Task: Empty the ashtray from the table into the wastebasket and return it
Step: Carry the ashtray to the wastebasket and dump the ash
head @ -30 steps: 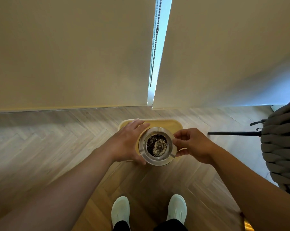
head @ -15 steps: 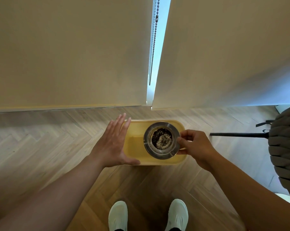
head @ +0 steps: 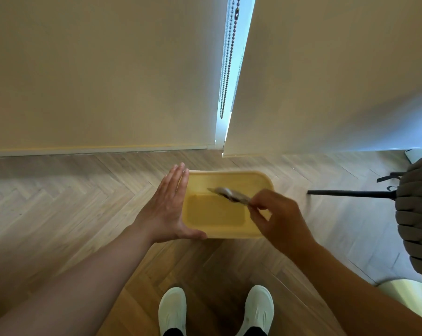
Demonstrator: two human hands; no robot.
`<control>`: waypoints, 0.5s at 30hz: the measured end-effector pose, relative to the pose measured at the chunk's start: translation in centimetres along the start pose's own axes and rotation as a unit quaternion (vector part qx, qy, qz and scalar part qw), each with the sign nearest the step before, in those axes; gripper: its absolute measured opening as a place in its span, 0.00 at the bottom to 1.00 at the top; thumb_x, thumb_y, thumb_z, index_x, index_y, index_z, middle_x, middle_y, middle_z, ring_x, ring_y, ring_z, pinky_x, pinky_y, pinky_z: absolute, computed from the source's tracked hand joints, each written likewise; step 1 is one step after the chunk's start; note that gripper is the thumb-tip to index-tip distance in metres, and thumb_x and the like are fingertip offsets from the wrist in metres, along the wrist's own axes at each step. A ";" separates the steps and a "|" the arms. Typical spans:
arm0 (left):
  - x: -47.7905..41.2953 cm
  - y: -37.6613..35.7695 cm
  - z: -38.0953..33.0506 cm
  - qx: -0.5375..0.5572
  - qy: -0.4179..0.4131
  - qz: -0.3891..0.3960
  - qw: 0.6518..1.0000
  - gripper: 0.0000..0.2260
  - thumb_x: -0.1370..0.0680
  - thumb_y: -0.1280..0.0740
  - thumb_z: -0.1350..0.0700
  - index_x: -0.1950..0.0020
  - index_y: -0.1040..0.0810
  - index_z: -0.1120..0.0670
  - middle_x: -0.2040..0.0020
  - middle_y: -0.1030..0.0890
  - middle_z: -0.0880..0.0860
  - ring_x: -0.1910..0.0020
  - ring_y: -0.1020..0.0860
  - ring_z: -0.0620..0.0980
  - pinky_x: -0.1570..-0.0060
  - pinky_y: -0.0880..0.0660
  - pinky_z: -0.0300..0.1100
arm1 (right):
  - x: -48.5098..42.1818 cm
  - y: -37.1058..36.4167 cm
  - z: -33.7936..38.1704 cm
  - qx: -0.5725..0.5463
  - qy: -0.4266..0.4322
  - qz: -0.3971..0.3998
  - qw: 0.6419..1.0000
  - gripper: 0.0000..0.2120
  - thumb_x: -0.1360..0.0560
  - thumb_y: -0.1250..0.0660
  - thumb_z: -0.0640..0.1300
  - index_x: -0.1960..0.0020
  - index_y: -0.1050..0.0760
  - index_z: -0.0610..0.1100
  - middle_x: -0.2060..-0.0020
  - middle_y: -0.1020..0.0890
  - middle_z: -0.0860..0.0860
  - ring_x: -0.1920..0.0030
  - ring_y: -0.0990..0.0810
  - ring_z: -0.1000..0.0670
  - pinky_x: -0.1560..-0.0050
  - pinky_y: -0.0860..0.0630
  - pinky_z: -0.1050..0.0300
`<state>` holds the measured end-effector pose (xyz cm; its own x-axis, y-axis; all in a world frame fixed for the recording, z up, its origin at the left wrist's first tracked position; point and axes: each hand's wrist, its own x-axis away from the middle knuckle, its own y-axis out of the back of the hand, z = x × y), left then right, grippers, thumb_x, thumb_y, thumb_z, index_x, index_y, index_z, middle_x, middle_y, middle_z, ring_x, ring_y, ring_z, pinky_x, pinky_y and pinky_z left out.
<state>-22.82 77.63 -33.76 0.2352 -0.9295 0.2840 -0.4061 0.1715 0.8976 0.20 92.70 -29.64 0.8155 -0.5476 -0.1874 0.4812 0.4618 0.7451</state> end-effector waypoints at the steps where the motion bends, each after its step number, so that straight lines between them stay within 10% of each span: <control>1: 0.0 0.0 0.0 0.002 0.001 0.000 1.000 0.68 0.44 0.39 0.17 0.20 0.65 0.54 0.19 0.66 0.51 0.21 0.68 0.48 0.21 0.57 0.51 | 0.7 -0.4 0.1 0.073 0.067 0.020 0.995 0.02 0.27 0.29 0.36 0.56 0.21 0.41 0.61 0.18 0.49 0.62 0.21 0.51 0.64 0.20 0.57; 15: -0.2 -0.1 0.3 -0.008 0.002 0.008 1.000 0.68 0.45 0.42 0.15 0.21 0.67 0.54 0.20 0.68 0.50 0.21 0.69 0.48 0.20 0.54 0.53 | 2.2 -1.2 -0.3 0.199 0.112 0.008 0.974 0.04 0.29 0.25 0.36 0.55 0.17 0.37 0.59 0.15 0.44 0.59 0.17 0.46 0.69 0.19 0.51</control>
<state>-23.07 77.67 -33.98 0.2334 -0.9251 0.2995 -0.3949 0.1913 0.8986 1.45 91.15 -31.15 0.8931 -0.3555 -0.2756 0.3416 0.1375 0.9297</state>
